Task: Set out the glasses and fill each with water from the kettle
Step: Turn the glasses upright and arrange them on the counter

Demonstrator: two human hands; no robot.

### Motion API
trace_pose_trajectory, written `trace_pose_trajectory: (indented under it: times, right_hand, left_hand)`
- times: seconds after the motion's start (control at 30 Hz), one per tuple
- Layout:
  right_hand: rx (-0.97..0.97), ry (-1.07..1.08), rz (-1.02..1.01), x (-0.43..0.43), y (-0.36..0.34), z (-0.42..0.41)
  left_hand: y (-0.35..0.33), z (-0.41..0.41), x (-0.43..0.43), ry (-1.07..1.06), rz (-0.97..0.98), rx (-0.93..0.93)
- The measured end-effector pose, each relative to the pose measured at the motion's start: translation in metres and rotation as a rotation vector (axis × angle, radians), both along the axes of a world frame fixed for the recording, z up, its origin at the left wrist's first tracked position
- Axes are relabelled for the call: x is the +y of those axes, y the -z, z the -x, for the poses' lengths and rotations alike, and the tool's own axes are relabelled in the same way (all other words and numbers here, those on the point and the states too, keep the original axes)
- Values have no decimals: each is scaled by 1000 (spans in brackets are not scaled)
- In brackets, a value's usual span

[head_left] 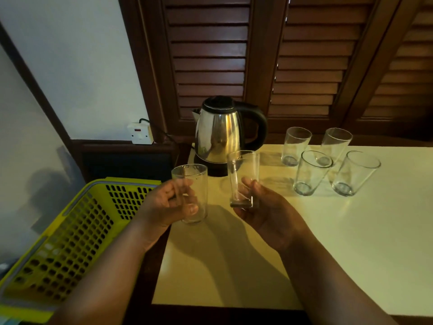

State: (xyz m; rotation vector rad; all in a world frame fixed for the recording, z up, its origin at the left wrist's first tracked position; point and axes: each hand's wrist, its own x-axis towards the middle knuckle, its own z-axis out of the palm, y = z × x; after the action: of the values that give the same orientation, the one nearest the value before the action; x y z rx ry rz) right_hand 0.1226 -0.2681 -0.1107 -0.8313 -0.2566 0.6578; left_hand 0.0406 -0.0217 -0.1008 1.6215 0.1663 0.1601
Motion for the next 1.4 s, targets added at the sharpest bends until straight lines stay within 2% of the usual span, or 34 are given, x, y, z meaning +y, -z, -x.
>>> trace_pose_trajectory:
  times: [0.1,0.23,0.37,0.93,1.4]
  right_hand:
    - [-139,151,149,-9,-5,4]
    - [-399,365,503,-23,-14,12]
    - [-516,443,657,-46,-15,14]
    - [-508,520,800,-178,7,-6]
    - [-506,497,750,-247,7,-27]
  left_hand:
    - [-3,0,-9,-8,-83,-5]
    - [-5,-3,-26,1,-153,0]
    - [-4,-7,-47,-3,-193,-16]
    - [8,-27,-151,58,-256,0]
    - [12,-52,-240,94,-245,-58]
